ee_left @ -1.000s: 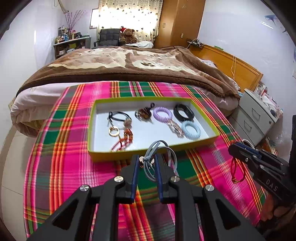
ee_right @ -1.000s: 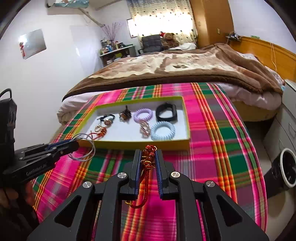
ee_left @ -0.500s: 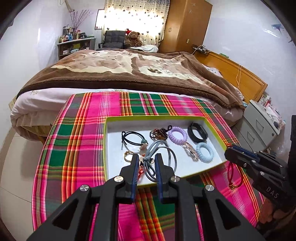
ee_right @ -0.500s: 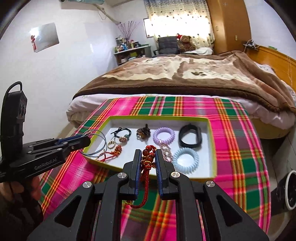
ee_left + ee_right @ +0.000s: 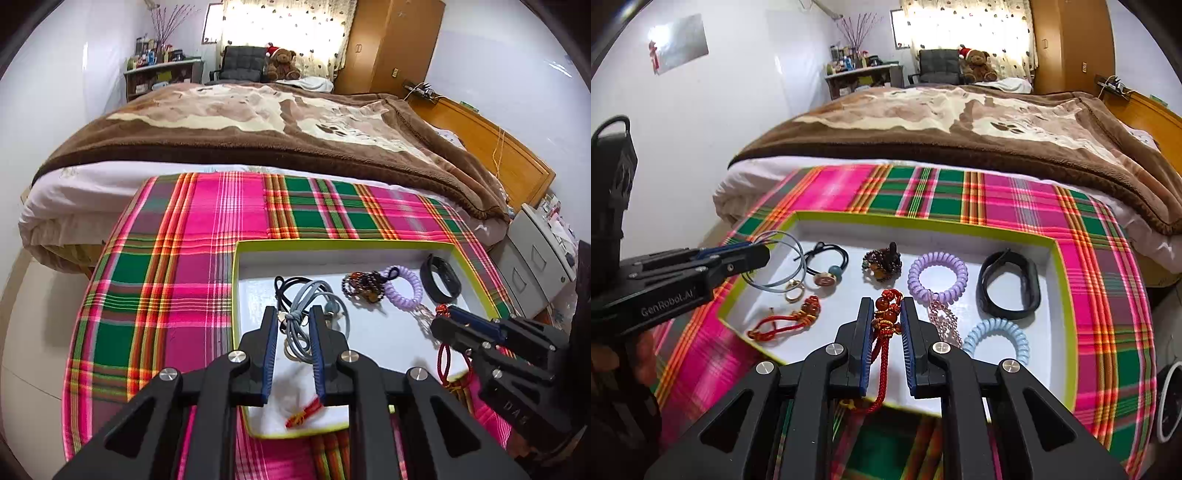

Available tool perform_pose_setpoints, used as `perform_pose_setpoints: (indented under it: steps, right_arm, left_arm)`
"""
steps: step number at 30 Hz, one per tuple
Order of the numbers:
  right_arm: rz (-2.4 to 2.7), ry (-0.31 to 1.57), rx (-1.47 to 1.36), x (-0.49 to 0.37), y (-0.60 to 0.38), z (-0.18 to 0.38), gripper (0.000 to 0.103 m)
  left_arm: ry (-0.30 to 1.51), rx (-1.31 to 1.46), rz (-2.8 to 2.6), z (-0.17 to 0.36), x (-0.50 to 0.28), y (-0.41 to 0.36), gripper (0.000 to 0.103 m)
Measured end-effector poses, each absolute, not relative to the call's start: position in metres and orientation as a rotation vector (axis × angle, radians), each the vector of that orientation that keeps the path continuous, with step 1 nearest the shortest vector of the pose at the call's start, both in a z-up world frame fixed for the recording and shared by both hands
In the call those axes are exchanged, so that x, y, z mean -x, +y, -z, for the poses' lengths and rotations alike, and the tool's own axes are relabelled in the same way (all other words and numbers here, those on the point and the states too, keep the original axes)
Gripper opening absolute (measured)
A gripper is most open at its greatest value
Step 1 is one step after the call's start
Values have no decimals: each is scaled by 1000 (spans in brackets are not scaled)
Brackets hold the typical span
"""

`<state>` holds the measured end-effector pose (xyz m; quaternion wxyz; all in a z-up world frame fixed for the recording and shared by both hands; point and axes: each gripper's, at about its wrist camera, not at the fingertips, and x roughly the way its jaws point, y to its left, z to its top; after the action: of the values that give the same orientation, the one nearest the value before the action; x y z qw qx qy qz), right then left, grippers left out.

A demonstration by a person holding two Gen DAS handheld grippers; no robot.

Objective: Organize jewelry
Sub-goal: 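Carry the grey cords and tassel ornament into the box and open both grippers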

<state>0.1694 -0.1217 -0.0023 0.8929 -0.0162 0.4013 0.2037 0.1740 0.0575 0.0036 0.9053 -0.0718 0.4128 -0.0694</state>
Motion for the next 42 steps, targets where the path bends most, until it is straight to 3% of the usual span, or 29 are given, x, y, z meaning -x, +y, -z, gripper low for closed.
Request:
perform_pose_setpoints:
  steps: [24,35,38,42]
  right_arm:
    - [-440,905,122,-187,-97,29,15]
    - [-439,913,119,-188,-96,33,17]
    - [-439,906,118,-188,-97,32,20]
    - [-442,894,108,-186,-98,28,37]
  left_arm:
    - [928,137,153,23,-189,53,19]
    - [929,147,163,23,-188,53,32]
    - [925,149,169,22,-187,52,40]
    - [918,147,168,18,-185,51,43]
